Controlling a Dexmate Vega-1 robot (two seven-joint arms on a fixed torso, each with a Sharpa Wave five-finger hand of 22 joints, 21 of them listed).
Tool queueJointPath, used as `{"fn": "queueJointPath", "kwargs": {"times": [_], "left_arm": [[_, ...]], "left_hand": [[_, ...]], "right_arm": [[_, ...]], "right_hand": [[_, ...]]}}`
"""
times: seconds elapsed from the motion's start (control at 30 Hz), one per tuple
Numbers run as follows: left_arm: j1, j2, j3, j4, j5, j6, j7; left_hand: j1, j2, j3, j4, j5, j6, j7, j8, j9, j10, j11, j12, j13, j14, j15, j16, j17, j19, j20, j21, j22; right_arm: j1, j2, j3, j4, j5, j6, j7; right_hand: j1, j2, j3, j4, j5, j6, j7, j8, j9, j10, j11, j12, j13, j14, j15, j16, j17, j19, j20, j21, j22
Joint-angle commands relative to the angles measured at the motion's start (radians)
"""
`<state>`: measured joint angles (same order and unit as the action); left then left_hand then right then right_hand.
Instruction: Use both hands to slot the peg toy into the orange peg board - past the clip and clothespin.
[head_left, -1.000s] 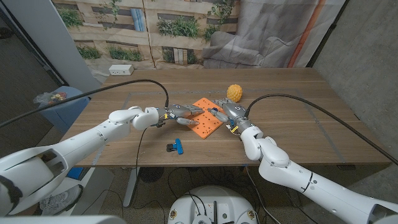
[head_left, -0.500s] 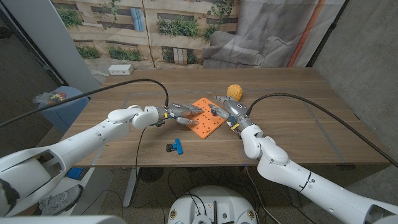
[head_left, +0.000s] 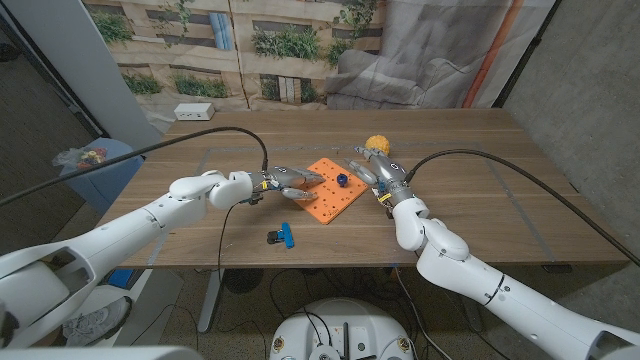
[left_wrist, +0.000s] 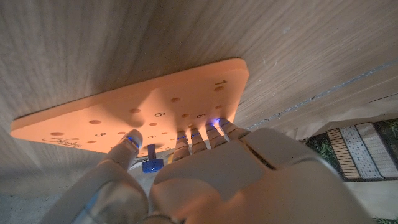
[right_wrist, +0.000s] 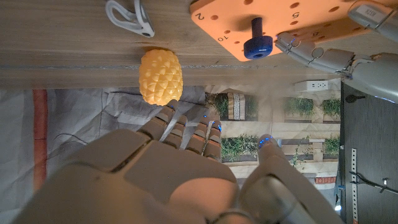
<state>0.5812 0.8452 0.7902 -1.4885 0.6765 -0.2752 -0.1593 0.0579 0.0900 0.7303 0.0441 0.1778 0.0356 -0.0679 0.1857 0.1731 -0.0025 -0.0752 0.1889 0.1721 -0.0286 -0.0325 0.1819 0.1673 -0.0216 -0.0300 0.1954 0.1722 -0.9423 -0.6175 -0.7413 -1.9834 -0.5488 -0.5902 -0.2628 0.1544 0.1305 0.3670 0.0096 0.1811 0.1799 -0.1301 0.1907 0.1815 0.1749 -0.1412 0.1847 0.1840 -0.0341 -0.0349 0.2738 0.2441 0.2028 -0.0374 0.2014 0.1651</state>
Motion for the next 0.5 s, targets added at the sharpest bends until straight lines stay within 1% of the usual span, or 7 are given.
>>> {"fn": "queueJointPath", "kwargs": {"times": [0.03,0.27,0.4,0.5], "left_arm": [[0.041,0.017,-0.053,-0.085,0.005,0.076,0.053],[0.064,0.013,-0.074,-0.128,0.016,0.138,0.084],[0.089,0.009,-0.091,-0.157,0.003,0.178,0.105],[0.110,0.004,-0.105,-0.180,-0.009,0.216,0.120]], "left_hand": [[0.007,0.088,0.003,0.002,0.002,-0.005,-0.005,-0.001,0.000,-0.004,-0.004,-0.003,0.001,-0.003,-0.069,-0.004,0.001,-0.004,-0.137,-0.001,-0.001],[0.007,0.087,0.004,0.002,0.002,-0.003,-0.005,-0.001,0.000,-0.003,-0.005,-0.003,0.001,-0.002,-0.069,-0.004,0.001,0.001,-0.137,0.000,-0.001],[0.008,0.086,0.004,0.001,0.002,-0.002,-0.005,0.000,0.000,-0.002,-0.005,-0.002,0.001,-0.001,-0.070,-0.004,0.001,0.003,-0.136,0.001,-0.001],[0.008,0.086,0.004,0.000,0.002,0.000,-0.005,0.000,0.000,0.000,-0.006,-0.002,0.001,0.001,-0.071,-0.004,0.000,0.006,-0.136,0.002,-0.001]], "right_arm": [[-0.008,-0.003,0.051,0.022,0.093,0.026,-0.071],[-0.008,-0.018,0.090,0.054,0.162,0.081,-0.104],[-0.013,-0.023,0.115,0.069,0.205,0.118,-0.125],[-0.020,-0.032,0.136,0.075,0.242,0.150,-0.132]], "right_hand": [[-0.003,0.023,0.004,-0.007,-0.002,0.001,0.000,-0.001,0.000,-0.004,0.004,0.002,0.002,0.009,-0.061,0.004,0.001,0.014,-0.033,0.005,0.002],[-0.004,0.022,0.006,-0.009,-0.002,0.003,0.006,0.000,0.000,-0.006,0.014,0.002,0.001,0.016,-0.061,0.006,0.001,0.025,-0.037,0.006,0.002],[-0.004,0.022,0.006,-0.010,-0.002,0.003,0.007,0.000,0.000,-0.007,0.014,0.002,0.001,0.017,-0.062,0.006,0.001,0.028,-0.039,0.005,0.002],[-0.005,0.022,0.006,-0.011,-0.003,0.004,0.009,0.000,0.000,-0.008,0.018,0.002,0.001,0.018,-0.061,0.006,0.001,0.032,-0.040,0.005,0.002]]}}
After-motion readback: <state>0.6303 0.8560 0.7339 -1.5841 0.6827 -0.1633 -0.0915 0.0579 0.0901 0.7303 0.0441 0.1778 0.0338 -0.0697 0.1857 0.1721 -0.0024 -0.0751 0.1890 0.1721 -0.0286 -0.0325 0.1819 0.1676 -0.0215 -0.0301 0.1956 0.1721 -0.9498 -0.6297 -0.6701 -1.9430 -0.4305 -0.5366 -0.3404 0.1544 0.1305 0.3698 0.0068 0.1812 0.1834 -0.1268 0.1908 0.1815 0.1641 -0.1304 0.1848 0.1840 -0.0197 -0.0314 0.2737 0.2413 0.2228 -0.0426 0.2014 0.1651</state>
